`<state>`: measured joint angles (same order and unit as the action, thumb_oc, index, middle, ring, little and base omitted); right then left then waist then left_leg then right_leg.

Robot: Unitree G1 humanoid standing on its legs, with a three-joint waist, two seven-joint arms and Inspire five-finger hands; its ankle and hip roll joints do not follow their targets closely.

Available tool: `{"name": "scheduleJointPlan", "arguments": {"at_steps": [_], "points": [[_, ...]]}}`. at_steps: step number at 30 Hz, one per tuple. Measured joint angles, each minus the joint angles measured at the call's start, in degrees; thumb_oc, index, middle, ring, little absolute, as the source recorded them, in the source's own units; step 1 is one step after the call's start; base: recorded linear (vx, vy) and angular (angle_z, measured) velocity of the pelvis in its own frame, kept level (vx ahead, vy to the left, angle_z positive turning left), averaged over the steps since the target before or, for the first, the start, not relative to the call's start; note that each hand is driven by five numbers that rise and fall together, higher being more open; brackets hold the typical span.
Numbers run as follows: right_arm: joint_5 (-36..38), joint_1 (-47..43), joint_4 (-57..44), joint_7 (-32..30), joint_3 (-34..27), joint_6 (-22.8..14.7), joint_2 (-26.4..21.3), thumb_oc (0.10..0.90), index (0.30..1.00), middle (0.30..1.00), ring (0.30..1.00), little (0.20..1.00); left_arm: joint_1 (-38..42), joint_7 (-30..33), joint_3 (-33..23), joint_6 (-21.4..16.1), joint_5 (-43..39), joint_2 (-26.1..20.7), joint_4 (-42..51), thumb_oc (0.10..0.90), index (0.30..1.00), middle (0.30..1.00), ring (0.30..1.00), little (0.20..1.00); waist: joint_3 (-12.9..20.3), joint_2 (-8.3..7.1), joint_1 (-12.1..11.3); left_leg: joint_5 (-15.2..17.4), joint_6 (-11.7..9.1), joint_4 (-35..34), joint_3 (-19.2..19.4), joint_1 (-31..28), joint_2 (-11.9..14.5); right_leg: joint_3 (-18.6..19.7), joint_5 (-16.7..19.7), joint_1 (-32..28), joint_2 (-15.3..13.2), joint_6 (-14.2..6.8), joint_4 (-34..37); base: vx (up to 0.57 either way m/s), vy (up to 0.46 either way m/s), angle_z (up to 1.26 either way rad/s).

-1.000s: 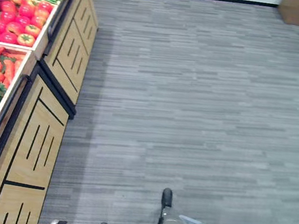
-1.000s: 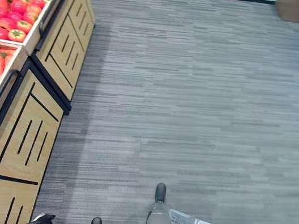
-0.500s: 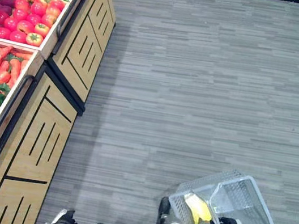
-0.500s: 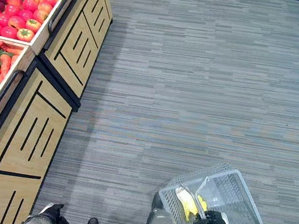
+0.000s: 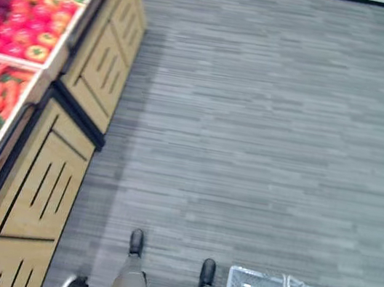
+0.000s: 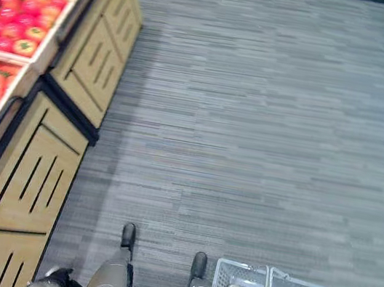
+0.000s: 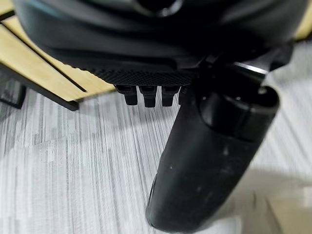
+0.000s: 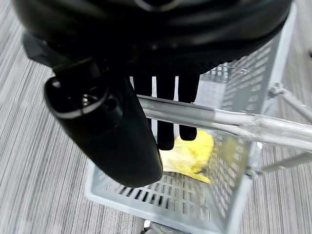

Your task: Get the vegetables into the basket

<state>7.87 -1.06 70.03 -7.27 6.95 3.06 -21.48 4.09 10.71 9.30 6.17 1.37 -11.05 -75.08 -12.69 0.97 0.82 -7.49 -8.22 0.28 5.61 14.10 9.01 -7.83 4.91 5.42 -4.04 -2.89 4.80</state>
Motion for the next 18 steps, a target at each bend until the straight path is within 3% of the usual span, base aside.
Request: {"name": "scheduleJointPlan", "arguments": {"at_steps": [1, 2, 3, 4, 5, 9, 11, 13, 14, 15, 16, 18], "points": [[0.0, 1.37, -1.35, -0.51, -0.14, -0.05, 0.67, 0.4, 0.3, 0.3, 0.3, 0.3, 0.78, -0.04, 0.99, -0.01, 0.82, -0.65, 0.24, 0.9, 1.0, 1.0, 1.0, 1.0, -0.1, -0.67, 0.87, -0.23, 3.49, -0.99, 1.43, -1.69, -2.21, 1.49, -0.26, 0.61, -1.63, -1.12, -1.4, 0.09, 0.295, -0.59], [0.01, 1.74, -3.35, -0.41, -0.38, -0.54, 1.72, 0.4, 0.3, 0.3, 0.3, 0.3, 0.94, 0.08, 1.44, -0.03, 0.98, -2.61, 0.5, 0.9, 1.0, 1.0, 1.0, 1.0, -0.94, -2.82, 0.99, -0.61, 6.06, -2.41, 3.93, -2.82, -4.35, 3.5, -1.29, 2.58, -4.18, -2.51, -4.98, 0.08, 0.209, -0.52], [-0.05, 1.91, -3.22, -0.16, -0.22, -0.64, 3.18, 0.4, 0.3, 0.3, 0.3, 0.3, 1.98, 0.19, 1.2, -0.41, 0.83, -4.47, 1.65, 0.9, 1.0, 1.0, 1.0, 1.0, -1.02, -4.9, 1.08, 0.23, 7.23, -2.37, 5.17, -3.22, -6.39, 4.18, -1.23, 3.93, -6.18, -2.96, -6.6, 0.11, 0.252, -0.38], [-0.05, 1.51, -3.11, -0.45, 0.37, -0.63, 4.17, 0.4, 0.3, 0.3, 0.3, 0.3, 2.69, 0.24, 1.05, -0.48, 0.69, -5.75, 2.44, 0.9, 1.0, 1.0, 1.0, 1.0, -0.97, -5.88, 0.53, 1.22, 8.03, -2.29, 5.88, -3.38, -7.32, 4.04, -0.91, 4.04, -7.16, -3.18, -7.09, 0.12, 0.194, -0.58], [-0.17, -0.14, -2.93, -0.22, 1.48, -0.1, 5.37, 0.4, 0.3, 0.3, 0.3, 0.3, 4.03, 0.6, 1.01, -0.5, 0.25, -7.27, 3.67, 0.9, 1.0, 1.0, 1.0, 1.0, -1.07, -7.24, -1.08, 1.66, 8.79, -3.5, 8.3, -4.61, -8.02, 3.86, -0.43, 5.97, -7.96, -3.91, -9.49, 0.08, 0.126, -0.49], [-0.17, -1.07, -3.69, -0.03, 1.59, -0.17, 6.74, 0.4, 0.3, 0.3, 0.3, 0.3, 6.5, 1.61, 1.21, -2.05, 0.11, -9.35, 7.86, 0.9, 1.0, 1.0, 1.0, 1.0, -0.74, -7.91, -1.78, 3.32, 10.85, -4.3, 8.74, -6.9, -11.12, 2.3, 1.75, 4.24, -10.47, -6.87, -8.72, 0.07, 0.172, -0.15], [-0.3, -3.35, -2.93, -0.25, 1.63, -0.44, 5.81, 0.4, 0.3, 0.3, 0.3, 0.3, 5.96, 1.24, 1.17, -1.38, -0.25, -7.33, 5.77, 0.9, 1.0, 1.0, 1.0, 1.0, -0.69, -7.83, -1.88, 4.53, 11.59, -4.54, 10.02, -8.35, -12.03, 0.92, 1.75, 4.22, -11.14, -6.91, -9.82, 0.11, 0.222, -0.34], [-0.18, -3.65, -3.04, -0.28, 1.97, -0.58, 5.08, 0.4, 0.3, 0.3, 0.3, 0.3, 4.84, 0.59, 1.23, -1.42, -0.25, -5.33, 4.47, 0.9, 1.0, 1.0, 1.0, 1.0, -0.64, -7.51, -2.03, 6.43, 12.45, -3.9, 9.6, -10.26, -12.13, 3.37, 1.3, 7.3, -11.53, -7.49, -19.65, 0.17, 0.224, -0.05], [-0.16, -3.62, -3.85, -0.46, 1.93, -0.96, 4.88, 0.4, 0.3, 0.3, 0.3, 0.3, 4.27, 0.37, 1.27, -1.4, -0.27, -5.02, 4.48, 0.9, 1.0, 1.0, 1.0, 1.0, -0.72, -7.37, -1.73, 7.18, 14.34, -4.34, 9.12, -11.08, -12.69, 5.65, 0.91, 12.45, -12.13, -7.87, -29.12, 0.27, 0.115, 0.08], [-0.09, -3.27, -4.78, -0.71, 1.95, -1.01, 4.91, 0.4, 0.3, 0.3, 0.3, 0.3, 3.92, 0.43, 1.34, -1.23, -0.26, -4.9, 4.46, 0.9, 1.0, 1.0, 1.0, 1.0, -0.79, -6.92, -1.46, 7.17, 14.83, -5.29, 8.75, -11.8, -13.38, 6.64, -1.36, 15.52, -12.37, -8.6, -31.02, 0.38, 0.03, 0.07], [-0.02, -3.25, -4.99, -0.39, 2.02, -1.01, 4.94, 0.4, 0.3, 0.3, 0.3, 0.3, 3.99, 0.55, 1.39, -0.79, -0.27, -4.85, 4.33, 0.9, 1.0, 1.0, 1.0, 1.0, -0.78, -6.83, -1.29, 7.27, 15.3, -5.29, 8.35, -11.81, -13.68, 6.06, -1.72, 16.32, -11.94, -8.67, -26.14, 0.35, -0.016, 0.23], [-0.02, -3.21, -6.11, -0.61, 2.4, -1.05, 5.24, 0.4, 0.3, 0.3, 0.3, 0.3, 5.71, 0.55, 1.1, -0.53, -0.3, -4.48, 1.66, 0.9, 1.0, 1.0, 1.0, 1.0, -1.52, -5.81, 0.35, 7.9, 15.63, -4.23, 5.46, -11.35, -13.86, 5.51, 0.52, 16.23, -9.9, -10.0, -7.96, 0.32, 0.0, 0.63]]}}
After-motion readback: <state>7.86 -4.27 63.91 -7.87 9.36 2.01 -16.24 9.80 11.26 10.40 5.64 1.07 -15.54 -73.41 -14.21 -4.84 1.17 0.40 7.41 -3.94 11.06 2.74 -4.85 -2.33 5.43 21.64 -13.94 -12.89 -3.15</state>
